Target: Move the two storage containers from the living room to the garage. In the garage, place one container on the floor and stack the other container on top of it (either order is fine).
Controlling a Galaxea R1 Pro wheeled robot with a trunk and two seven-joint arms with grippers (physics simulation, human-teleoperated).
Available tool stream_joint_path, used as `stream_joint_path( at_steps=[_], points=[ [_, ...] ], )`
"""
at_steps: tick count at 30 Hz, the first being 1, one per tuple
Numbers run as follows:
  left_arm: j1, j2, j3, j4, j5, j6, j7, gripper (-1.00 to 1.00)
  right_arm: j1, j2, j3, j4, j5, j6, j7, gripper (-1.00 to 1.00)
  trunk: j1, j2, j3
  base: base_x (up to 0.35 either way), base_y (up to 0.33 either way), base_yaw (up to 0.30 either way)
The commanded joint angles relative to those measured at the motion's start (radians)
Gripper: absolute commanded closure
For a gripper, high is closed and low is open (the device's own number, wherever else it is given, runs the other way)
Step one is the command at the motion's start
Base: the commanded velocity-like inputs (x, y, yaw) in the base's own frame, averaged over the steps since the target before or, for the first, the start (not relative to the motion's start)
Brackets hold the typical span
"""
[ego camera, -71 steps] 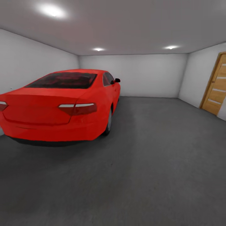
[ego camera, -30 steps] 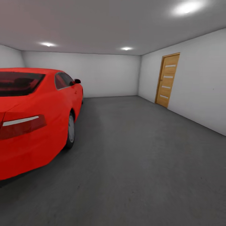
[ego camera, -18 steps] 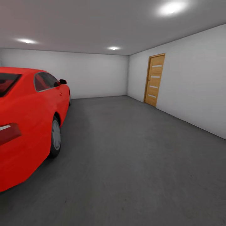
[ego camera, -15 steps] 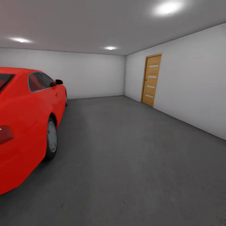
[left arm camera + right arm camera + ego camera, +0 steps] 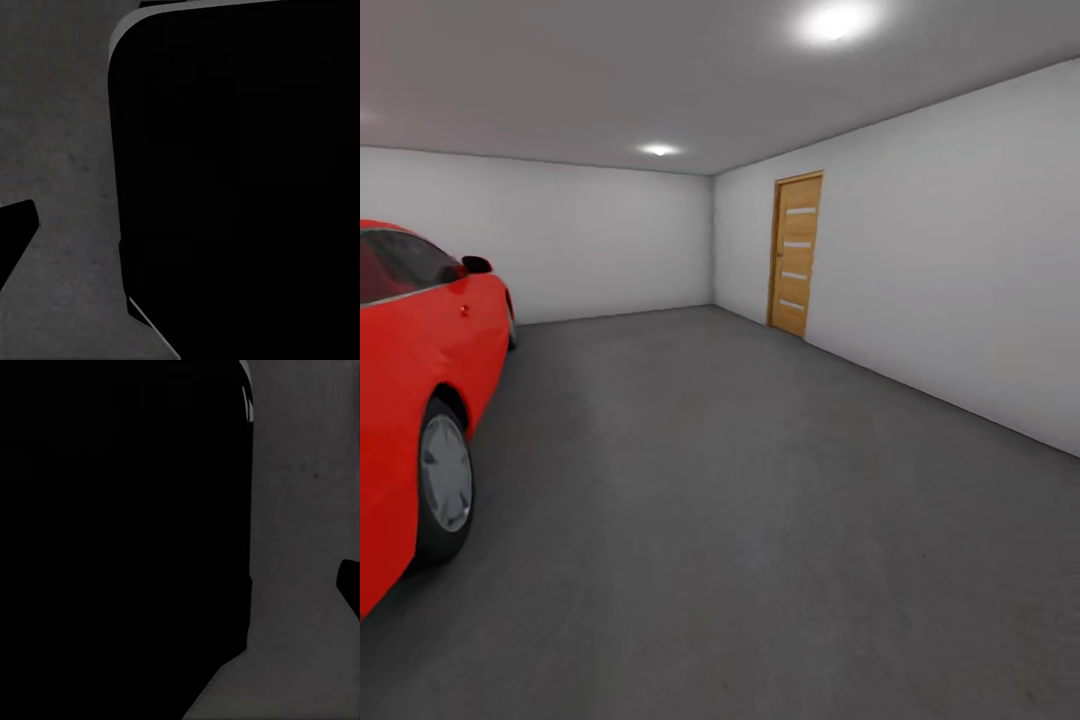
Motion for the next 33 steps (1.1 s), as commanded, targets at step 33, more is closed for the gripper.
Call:
stream_joint_path(
  at_steps=[33],
  points=[
    [0.000,0.000,-0.001,0.001,-0.001,-0.008,0.000,-1.00,0.000,0.002,-0.003,0.000,0.000,0.000,0.000,-1.00,0.001,0.000,-0.001,0.344,0.000,-0.265]
  ],
)
